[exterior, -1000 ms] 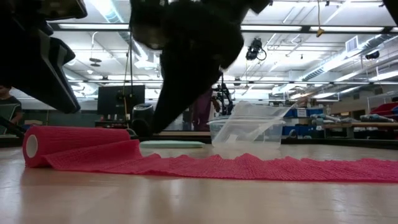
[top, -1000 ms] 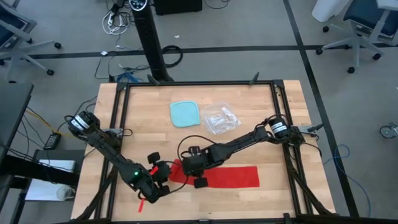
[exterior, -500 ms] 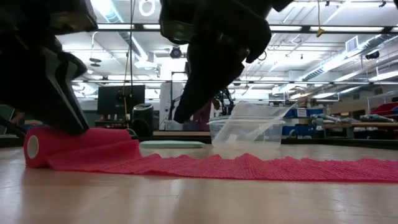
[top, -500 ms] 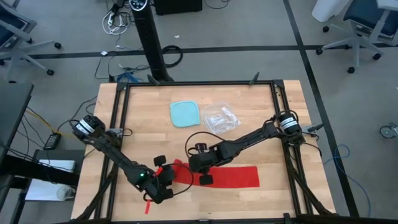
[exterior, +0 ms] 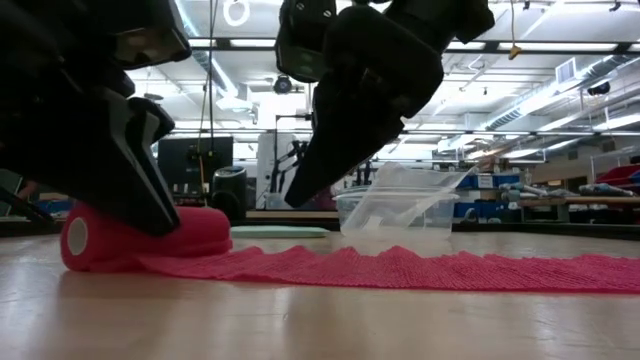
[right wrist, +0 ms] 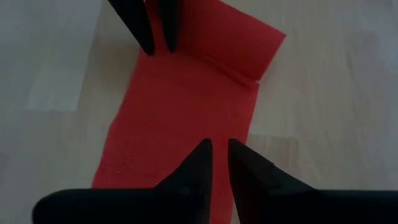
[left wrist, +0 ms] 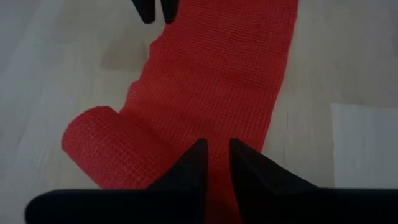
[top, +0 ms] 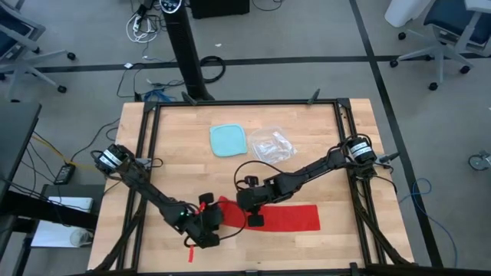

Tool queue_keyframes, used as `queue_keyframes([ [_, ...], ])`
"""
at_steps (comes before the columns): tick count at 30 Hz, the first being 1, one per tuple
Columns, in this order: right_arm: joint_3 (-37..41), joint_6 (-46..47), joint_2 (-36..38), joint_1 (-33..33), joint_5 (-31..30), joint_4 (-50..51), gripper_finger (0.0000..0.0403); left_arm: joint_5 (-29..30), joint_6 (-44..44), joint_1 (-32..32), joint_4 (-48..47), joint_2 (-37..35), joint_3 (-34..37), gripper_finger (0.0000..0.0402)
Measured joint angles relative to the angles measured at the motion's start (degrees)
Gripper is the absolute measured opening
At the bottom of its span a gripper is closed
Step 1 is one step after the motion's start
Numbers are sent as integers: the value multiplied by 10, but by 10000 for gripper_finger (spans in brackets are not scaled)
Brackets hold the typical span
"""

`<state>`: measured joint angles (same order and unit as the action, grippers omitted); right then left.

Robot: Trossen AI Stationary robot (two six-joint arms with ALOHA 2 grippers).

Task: Roll bandage
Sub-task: Roll the red bandage

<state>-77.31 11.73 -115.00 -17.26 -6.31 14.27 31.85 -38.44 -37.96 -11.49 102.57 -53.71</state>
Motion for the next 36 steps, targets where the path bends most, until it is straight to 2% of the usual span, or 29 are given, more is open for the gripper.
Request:
queue_keyframes([
  [12, 0, -15, 0, 4, -4, -9, 47, -11, 36, 5, 7, -2, -25, 72],
  [23, 0, -35, 0, 25, 13, -22, 47, 0, 37, 5, -138, -3, -107, 72],
  [36, 0, -30, 8, 11, 16, 9, 46, 5, 22, 4, -267, -3, -115, 72],
])
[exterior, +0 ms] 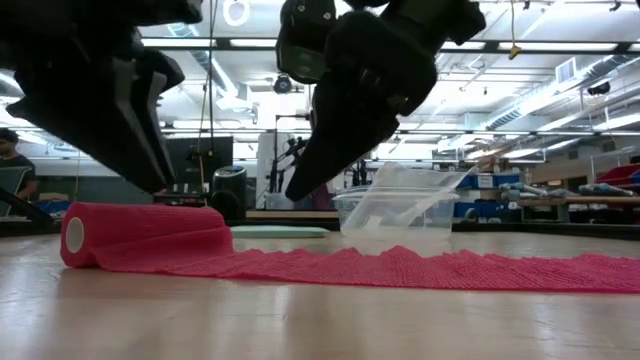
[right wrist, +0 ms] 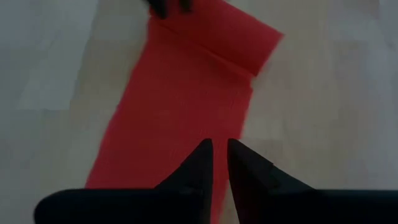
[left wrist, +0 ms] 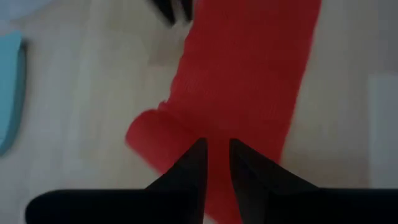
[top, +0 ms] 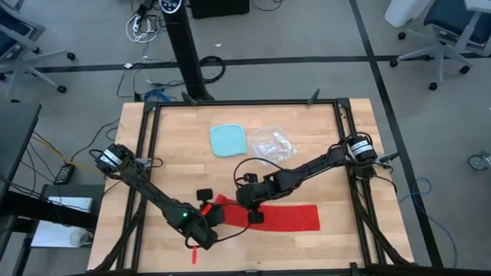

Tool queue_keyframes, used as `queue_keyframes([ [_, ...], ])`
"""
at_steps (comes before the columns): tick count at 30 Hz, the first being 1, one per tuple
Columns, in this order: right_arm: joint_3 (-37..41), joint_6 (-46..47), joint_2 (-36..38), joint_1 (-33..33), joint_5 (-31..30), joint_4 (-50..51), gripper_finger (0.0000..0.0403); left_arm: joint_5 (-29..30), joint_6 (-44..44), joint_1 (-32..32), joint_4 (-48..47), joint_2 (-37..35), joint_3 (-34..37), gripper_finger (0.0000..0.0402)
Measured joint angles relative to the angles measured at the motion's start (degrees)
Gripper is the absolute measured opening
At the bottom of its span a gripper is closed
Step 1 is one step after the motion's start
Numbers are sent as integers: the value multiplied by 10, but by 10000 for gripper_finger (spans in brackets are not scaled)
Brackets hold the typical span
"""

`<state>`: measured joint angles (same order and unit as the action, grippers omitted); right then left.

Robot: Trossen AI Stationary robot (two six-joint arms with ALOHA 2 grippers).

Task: Roll bandage
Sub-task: Roll the red bandage

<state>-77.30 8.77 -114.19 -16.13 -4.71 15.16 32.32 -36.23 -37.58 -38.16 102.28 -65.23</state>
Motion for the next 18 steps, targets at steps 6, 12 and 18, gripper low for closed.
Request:
queue_keyframes([
  [6, 4, 6, 0, -10, 0, 1, 48, 4, -1, 1, -29, 0, 0, 72],
  [12, 4, 16, 0, -19, 5, 20, 46, 6, 0, 1, -33, 1, 0, 72],
  [18, 4, 17, 0, -34, 18, 14, 48, 6, -2, 1, -16, 2, 0, 72],
])
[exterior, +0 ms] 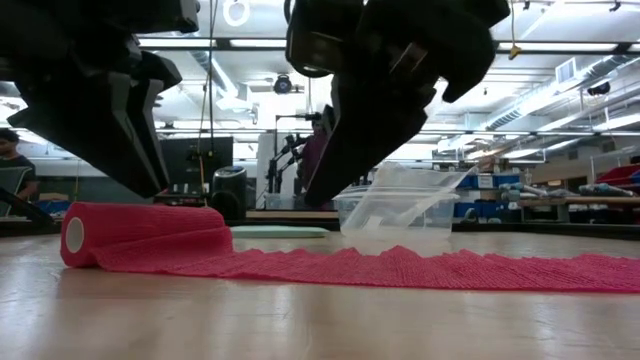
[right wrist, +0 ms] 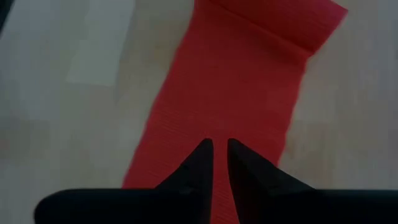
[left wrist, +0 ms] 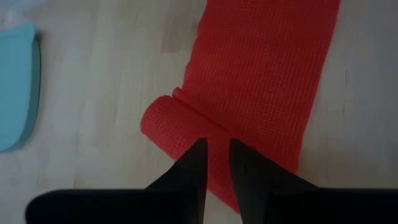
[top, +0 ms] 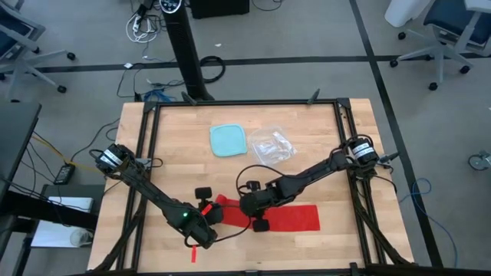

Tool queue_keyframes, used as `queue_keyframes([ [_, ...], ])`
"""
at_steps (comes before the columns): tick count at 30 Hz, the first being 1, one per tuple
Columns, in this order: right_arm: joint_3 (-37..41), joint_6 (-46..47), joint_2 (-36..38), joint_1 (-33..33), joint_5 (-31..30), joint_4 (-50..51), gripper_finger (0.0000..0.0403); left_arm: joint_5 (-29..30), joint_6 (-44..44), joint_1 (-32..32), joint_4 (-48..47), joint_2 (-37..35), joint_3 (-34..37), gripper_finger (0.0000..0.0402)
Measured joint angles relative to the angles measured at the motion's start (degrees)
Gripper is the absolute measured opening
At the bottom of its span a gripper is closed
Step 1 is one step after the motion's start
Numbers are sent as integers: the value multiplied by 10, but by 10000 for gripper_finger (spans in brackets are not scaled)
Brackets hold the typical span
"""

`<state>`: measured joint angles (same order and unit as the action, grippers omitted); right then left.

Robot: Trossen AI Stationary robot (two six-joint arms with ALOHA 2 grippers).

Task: Roll bandage
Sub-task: Roll the red bandage

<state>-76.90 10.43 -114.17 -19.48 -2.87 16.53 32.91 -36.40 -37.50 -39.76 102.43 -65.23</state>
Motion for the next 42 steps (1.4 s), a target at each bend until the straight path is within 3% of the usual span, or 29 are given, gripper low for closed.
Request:
queue_keyframes([
  [15, 73, 38, 0, -11, 17, -48, 50, -2, 20, 3, 69, 22, 0, 72],
  [34, 80, 48, 0, -18, 15, -70, 50, -50, 99, 41, 239, 67, 0, 72],
  [42, 80, 45, 0, -9, 15, -95, 50, -53, 130, 40, 224, 60, -43, 72],
])
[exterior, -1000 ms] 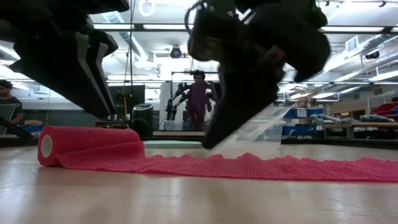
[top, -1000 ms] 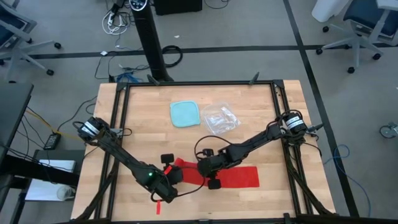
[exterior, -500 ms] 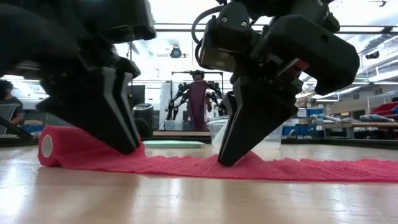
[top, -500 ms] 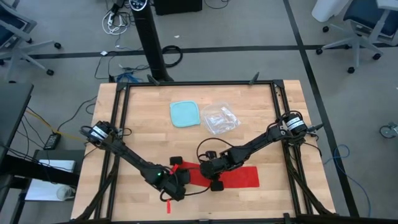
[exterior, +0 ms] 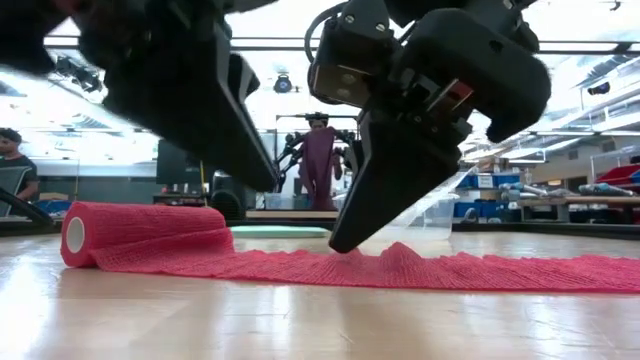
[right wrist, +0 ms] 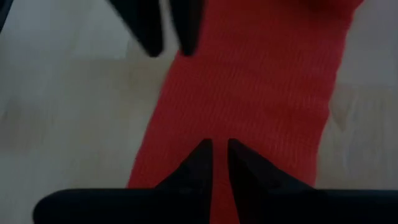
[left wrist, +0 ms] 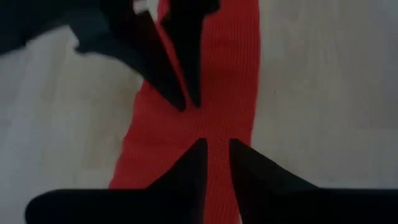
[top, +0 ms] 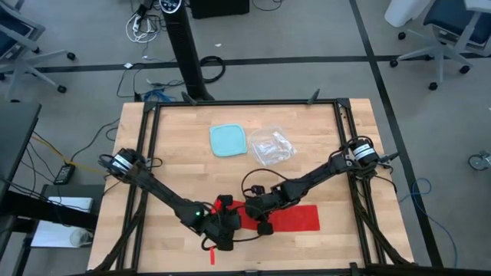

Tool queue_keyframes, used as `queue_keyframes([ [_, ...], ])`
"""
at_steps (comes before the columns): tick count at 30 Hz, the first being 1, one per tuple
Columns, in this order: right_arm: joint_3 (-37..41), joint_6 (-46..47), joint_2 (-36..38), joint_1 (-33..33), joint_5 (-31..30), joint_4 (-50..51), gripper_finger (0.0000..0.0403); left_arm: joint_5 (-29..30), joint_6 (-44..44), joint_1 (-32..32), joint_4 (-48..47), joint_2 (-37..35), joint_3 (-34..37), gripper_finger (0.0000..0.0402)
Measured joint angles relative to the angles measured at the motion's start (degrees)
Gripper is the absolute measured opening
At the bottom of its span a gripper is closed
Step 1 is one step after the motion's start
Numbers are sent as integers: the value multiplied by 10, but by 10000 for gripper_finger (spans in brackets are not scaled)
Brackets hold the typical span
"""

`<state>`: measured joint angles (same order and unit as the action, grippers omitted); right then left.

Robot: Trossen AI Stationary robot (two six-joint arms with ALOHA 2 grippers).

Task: Roll bandage
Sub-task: Roll the red bandage

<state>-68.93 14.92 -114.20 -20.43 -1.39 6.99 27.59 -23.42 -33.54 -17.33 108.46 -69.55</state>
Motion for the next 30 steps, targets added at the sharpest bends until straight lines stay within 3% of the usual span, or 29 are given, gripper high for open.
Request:
queue_keyframes([
  [12, 0, 5, 0, -4, 7, 27, 50, 27, -67, -12, -231, -41, -12, 72],
  [21, -1, 14, 3, -16, 8, 67, 50, 11, -104, -19, -246, -41, 14, 72],
  [30, -1, 15, 3, -16, 10, 67, 50, 13, -101, -19, -201, -41, 18, 72],
])
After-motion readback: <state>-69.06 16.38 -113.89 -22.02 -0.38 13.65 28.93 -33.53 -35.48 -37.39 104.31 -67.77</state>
